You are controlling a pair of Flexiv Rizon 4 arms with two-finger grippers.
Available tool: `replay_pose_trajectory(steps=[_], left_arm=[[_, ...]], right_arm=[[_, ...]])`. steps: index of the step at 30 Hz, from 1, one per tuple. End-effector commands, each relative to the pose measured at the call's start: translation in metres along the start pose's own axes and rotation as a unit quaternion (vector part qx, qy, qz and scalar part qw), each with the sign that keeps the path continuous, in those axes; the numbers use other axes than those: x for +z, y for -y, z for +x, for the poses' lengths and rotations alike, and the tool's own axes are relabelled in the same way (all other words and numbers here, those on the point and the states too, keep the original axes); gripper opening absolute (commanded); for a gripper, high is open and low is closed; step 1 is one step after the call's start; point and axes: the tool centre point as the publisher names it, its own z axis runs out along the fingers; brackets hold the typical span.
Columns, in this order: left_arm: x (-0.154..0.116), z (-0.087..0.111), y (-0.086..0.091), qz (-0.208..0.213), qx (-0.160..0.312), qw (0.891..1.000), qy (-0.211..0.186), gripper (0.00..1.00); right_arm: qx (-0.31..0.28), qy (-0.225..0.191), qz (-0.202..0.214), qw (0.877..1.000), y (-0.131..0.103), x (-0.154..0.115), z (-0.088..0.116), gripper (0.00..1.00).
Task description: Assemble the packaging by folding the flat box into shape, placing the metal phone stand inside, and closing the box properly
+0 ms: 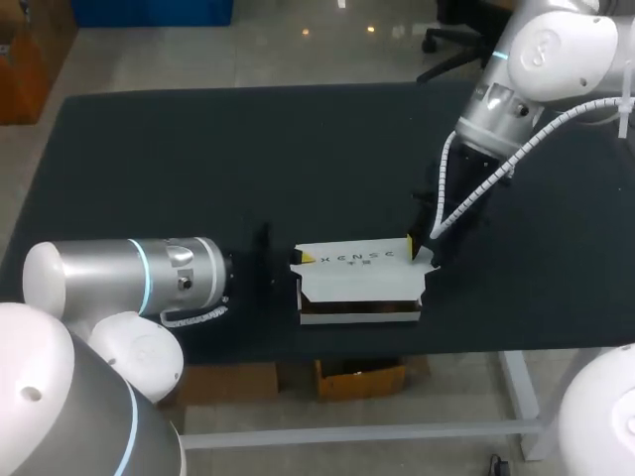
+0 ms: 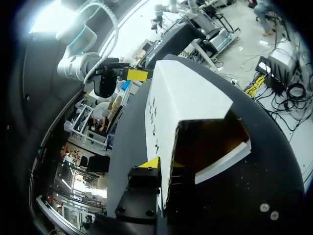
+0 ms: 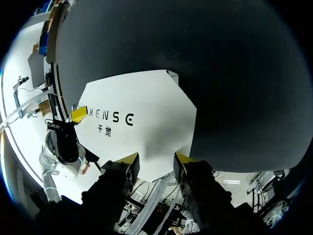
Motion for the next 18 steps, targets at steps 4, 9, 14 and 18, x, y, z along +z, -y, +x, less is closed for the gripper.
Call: replay_pose_trajectory(steps=[4, 9, 14, 18], left_arm=[[0.0009, 0.0087, -0.0001, 0.005, 0.0, 1.0, 0.005, 0.0], [-0.0022, 0.0094, 0.0001, 0.008, -0.004, 1.0, 0.01, 0.0], [-0.0044, 0.0104, -0.0007, 0.01, -0.007, 1.0, 0.016, 0.11], [-0.0061, 0.0104, -0.0007, 0.011, -0.008, 1.0, 0.02, 0.17]], right_arm=[[-0.001, 0.003, 0.0, 1.0, -0.0018, 0.0024, 0.0024, 0.42], [0.0, 0.004, -0.002, 1.0, -0.0023, 0.0044, 0.0013, 0.41], [0.004, 0.004, -0.002, 1.0, -0.0021, 0.0055, -0.0012, 0.42], [0.007, 0.002, -0.002, 1.0, -0.0013, 0.0071, -0.0033, 0.42]])
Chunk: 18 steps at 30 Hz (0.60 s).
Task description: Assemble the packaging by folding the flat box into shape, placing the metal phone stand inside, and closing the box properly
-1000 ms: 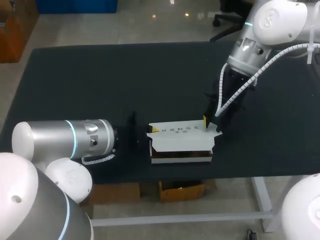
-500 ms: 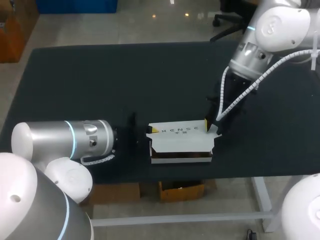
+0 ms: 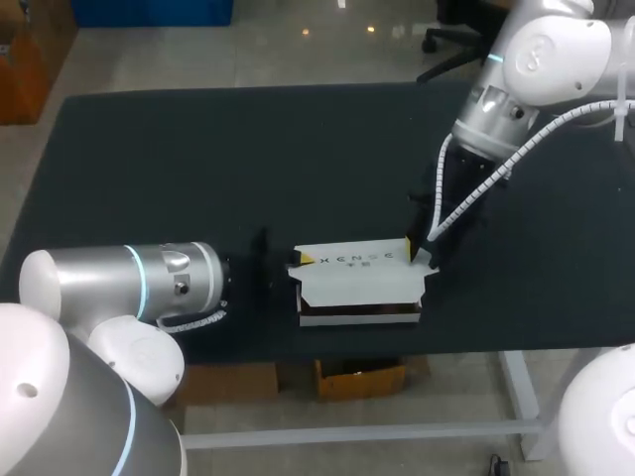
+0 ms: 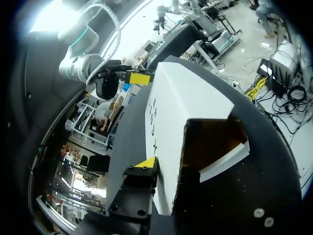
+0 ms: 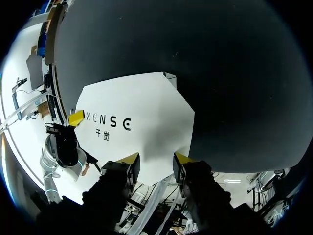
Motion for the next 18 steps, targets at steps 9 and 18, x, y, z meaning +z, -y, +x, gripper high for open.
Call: replay_pose_trajectory(steps=[9, 18], left_arm=[[-0.012, 0.008, 0.0, 0.005, 0.001, 1.0, 0.023, 0.28], [-0.025, 0.009, -0.001, 0.0, -0.001, 0.999, 0.034, 0.27]], right_arm=[[0.001, -0.005, 0.001, 1.0, 0.0, 0.006, -0.003, 0.41], [0.0, -0.005, 0.001, 1.0, 0.0, 0.006, -0.001, 0.4]])
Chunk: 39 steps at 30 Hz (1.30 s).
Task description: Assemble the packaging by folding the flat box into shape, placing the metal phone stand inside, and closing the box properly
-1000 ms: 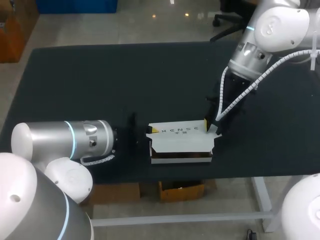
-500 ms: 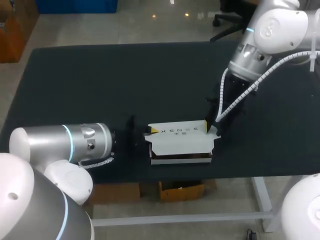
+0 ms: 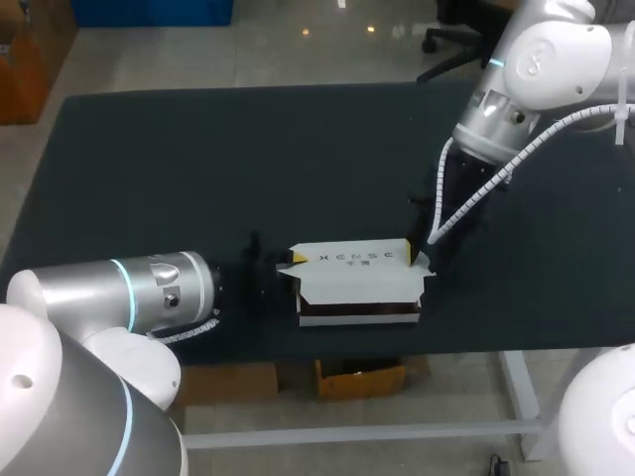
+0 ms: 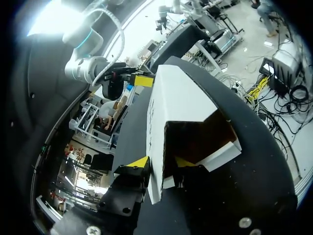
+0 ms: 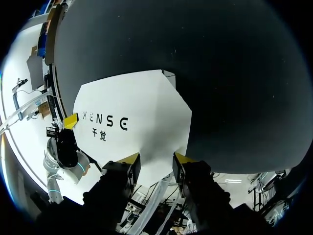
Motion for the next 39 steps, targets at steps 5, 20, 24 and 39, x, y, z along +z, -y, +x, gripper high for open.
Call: replay_pose_trajectory(steps=[5, 20, 24, 39], left_arm=[[-0.025, 0.01, -0.003, -0.008, -0.001, 1.0, 0.018, 0.28], [-0.089, -0.002, -0.013, -0.083, -0.112, 0.99, 0.004, 0.39], [-0.101, -0.014, -0.012, -0.063, -0.15, 0.987, -0.014, 0.49], [-0.1, -0.043, -0.019, -0.183, -0.238, 0.942, -0.151, 1.0]], right_arm=[[0.0, -0.001, -0.001, 1.0, 0.0, 0.002, 0.0, 0.41], [0.004, -0.005, -0.006, 1.0, 0.002, 0.003, -0.003, 0.4], [0.005, -0.006, -0.007, 1.0, 0.003, 0.004, -0.004, 0.4], [0.005, -0.005, -0.014, 1.0, 0.004, 0.005, -0.007, 0.4]])
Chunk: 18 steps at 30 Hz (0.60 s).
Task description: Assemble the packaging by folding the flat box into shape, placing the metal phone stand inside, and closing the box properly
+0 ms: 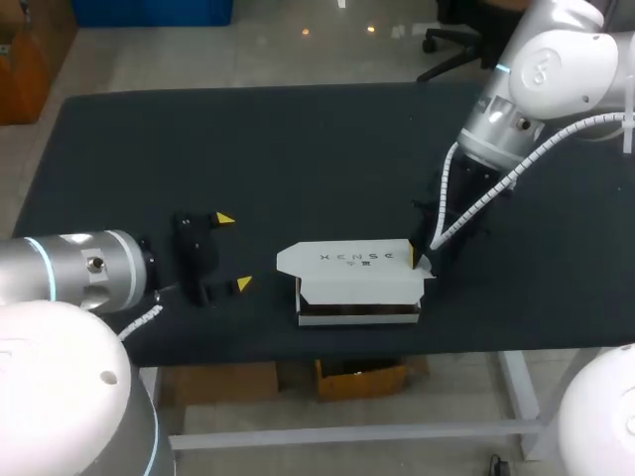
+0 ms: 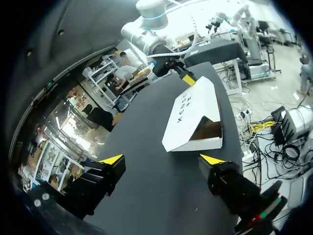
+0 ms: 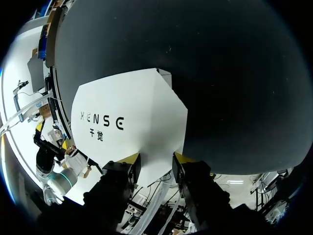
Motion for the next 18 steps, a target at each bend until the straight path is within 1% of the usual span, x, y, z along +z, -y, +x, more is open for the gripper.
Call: replay_pose_trajectory(steps=[1, 10, 12, 13, 14, 15, 16, 17, 18], left_arm=[[0.01, -0.006, 0.01, -0.136, 0.001, 0.983, -0.123, 1.0], [0.01, -0.006, 0.01, -0.136, 0.001, 0.983, -0.123, 1.0], [0.014, -0.006, 0.016, -0.124, -0.036, 0.983, -0.128, 1.0], [0.018, -0.007, 0.02, -0.137, -0.074, 0.979, -0.129, 1.0], [0.019, -0.008, 0.023, -0.141, -0.091, 0.977, -0.128, 1.0], [0.02, -0.006, 0.025, -0.137, -0.095, 0.977, -0.131, 1.0], [0.021, -0.006, 0.027, -0.153, -0.13, 0.971, -0.127, 1.0], [0.023, -0.007, 0.03, -0.154, -0.145, 0.968, -0.135, 1.0], [0.021, -0.005, 0.032, -0.146, -0.146, 0.967, -0.146, 1.0]], right_arm=[[-0.001, 0.0, -0.004, 1.0, 0.003, 0.0, -0.001, 0.39], [0.001, -0.004, -0.005, 1.0, 0.003, 0.002, -0.003, 0.38], [0.0, -0.004, -0.006, 1.0, 0.003, 0.003, -0.003, 0.37], [0.0, -0.004, -0.007, 1.0, 0.003, 0.003, -0.003, 0.37], [0.0, -0.004, -0.007, 1.0, 0.003, 0.002, -0.003, 0.37], [0.0, -0.004, -0.007, 1.0, 0.004, 0.002, -0.003, 0.37], [0.001, -0.004, -0.008, 1.0, 0.004, 0.002, -0.003, 0.37], [0.001, -0.004, -0.008, 1.0, 0.004, 0.002, -0.003, 0.37], [0.001, -0.005, -0.009, 1.0, 0.004, 0.002, -0.003, 0.37]])
